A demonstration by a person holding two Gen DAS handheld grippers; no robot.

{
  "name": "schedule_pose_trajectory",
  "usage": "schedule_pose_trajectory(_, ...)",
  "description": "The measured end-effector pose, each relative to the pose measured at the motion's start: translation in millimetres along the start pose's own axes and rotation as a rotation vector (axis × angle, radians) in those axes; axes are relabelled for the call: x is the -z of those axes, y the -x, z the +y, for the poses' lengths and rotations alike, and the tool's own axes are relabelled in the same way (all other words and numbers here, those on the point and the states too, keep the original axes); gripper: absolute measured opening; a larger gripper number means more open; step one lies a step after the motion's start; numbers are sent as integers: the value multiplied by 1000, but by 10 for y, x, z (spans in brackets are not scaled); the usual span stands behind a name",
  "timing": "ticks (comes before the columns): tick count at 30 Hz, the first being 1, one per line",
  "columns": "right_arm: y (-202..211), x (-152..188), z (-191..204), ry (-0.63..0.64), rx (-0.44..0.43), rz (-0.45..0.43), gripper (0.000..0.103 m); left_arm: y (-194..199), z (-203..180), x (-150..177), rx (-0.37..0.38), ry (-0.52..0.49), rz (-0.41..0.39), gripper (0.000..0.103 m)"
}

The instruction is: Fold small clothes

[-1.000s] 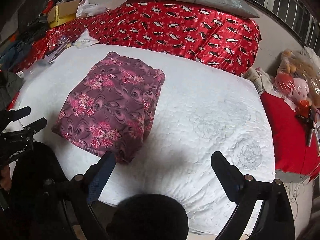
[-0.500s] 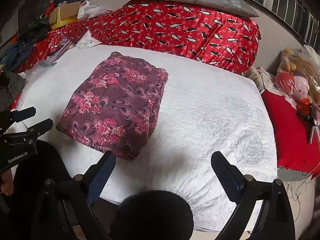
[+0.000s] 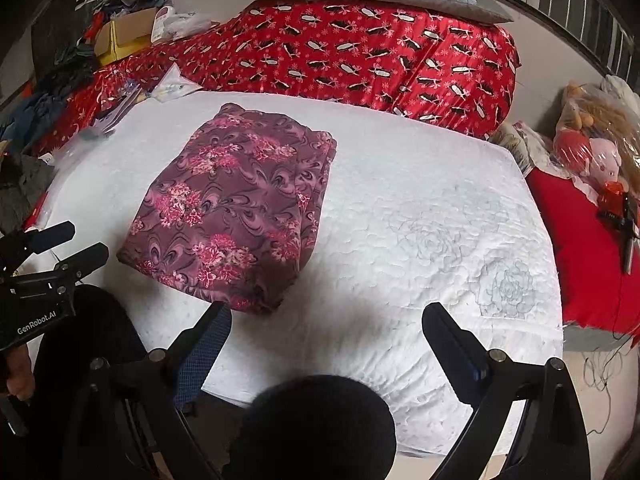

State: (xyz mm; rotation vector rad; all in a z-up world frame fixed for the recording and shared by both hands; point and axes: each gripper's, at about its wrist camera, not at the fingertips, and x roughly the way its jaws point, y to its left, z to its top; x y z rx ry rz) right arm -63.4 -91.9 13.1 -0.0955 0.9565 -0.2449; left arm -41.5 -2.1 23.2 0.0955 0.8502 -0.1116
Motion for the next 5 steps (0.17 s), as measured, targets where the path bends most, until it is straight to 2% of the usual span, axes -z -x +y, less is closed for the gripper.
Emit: schedule_pose_trajectory(5, -12, 12, -13, -7, -7, 4, 97, 30, -65, 2, 5, -3, 3, 68)
